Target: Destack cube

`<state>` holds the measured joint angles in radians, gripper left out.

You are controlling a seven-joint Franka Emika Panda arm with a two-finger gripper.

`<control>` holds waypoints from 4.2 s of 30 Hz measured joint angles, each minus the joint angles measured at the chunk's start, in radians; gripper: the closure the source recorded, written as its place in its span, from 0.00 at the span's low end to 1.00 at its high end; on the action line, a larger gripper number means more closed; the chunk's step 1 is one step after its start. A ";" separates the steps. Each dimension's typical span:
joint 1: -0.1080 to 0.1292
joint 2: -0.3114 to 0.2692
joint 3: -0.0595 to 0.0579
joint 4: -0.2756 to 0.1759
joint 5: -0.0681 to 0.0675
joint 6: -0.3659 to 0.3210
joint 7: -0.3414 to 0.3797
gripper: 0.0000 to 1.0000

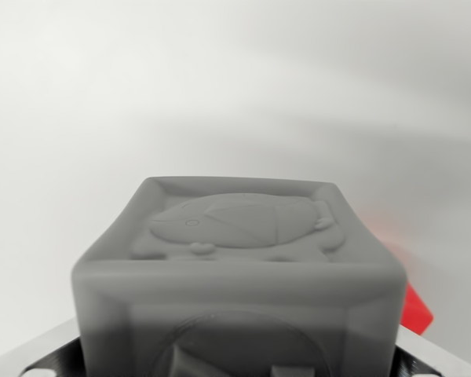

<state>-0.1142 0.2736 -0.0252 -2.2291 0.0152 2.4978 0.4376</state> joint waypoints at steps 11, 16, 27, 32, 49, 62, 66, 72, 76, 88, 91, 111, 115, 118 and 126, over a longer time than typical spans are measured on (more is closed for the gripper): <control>0.011 0.037 0.012 0.023 -0.004 0.017 -0.042 1.00; 0.011 0.073 0.012 0.023 -0.004 0.049 -0.044 1.00; 0.011 0.144 0.012 0.027 -0.004 0.116 -0.046 1.00; 0.011 0.177 0.012 0.031 -0.004 0.144 -0.046 1.00; 0.011 0.265 0.012 0.051 -0.004 0.213 -0.047 1.00; 0.011 0.308 0.013 0.064 -0.004 0.244 -0.047 1.00; 0.011 0.316 0.013 0.066 -0.004 0.250 -0.047 1.00; 0.011 0.323 0.014 0.069 -0.004 0.254 -0.047 1.00; 0.010 0.324 0.014 0.069 -0.004 0.255 -0.047 0.00; 0.010 0.324 0.014 0.069 -0.004 0.255 -0.047 0.00; 0.010 0.324 0.014 0.069 -0.004 0.255 -0.047 0.00; 0.010 0.323 0.014 0.069 -0.004 0.254 -0.047 0.00; 0.010 0.316 0.014 0.067 -0.004 0.250 -0.047 0.00; 0.010 0.302 0.014 0.063 -0.004 0.242 -0.047 0.00; 0.010 0.254 0.014 0.051 -0.004 0.207 -0.047 0.00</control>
<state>-0.1038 0.5273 -0.0116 -2.1784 0.0112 2.7052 0.3906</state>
